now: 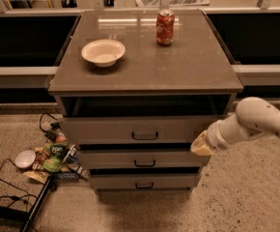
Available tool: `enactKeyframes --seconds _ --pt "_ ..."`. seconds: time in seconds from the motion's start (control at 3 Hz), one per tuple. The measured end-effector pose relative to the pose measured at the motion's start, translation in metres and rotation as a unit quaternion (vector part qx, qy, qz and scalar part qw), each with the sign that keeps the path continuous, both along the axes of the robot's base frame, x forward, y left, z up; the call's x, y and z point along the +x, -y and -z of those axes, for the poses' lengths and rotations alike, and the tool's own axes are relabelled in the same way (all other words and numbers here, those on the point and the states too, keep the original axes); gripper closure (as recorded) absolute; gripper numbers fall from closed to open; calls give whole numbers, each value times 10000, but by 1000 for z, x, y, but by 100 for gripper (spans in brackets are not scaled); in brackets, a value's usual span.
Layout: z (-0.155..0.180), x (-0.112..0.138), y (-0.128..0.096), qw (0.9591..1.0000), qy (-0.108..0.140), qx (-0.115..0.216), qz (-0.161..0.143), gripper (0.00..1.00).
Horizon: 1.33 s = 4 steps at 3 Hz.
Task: Close top drawer
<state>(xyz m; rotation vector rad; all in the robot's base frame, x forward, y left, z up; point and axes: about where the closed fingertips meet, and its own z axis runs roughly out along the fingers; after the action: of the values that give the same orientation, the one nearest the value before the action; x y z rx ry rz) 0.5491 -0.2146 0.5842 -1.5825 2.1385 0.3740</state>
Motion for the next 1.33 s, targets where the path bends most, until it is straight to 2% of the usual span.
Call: enactKeyframes --seconds 0.33,0.67,1.0,1.33 --pt "-6 38 19 9999 72 31 112 100" --pt "-5 34 17 9999 50 18 93 100" --pt "-5 -1 4 9998 -113 -125 -59 100" --pt "-16 -57 -6 9977 -355 -478 -311 100"
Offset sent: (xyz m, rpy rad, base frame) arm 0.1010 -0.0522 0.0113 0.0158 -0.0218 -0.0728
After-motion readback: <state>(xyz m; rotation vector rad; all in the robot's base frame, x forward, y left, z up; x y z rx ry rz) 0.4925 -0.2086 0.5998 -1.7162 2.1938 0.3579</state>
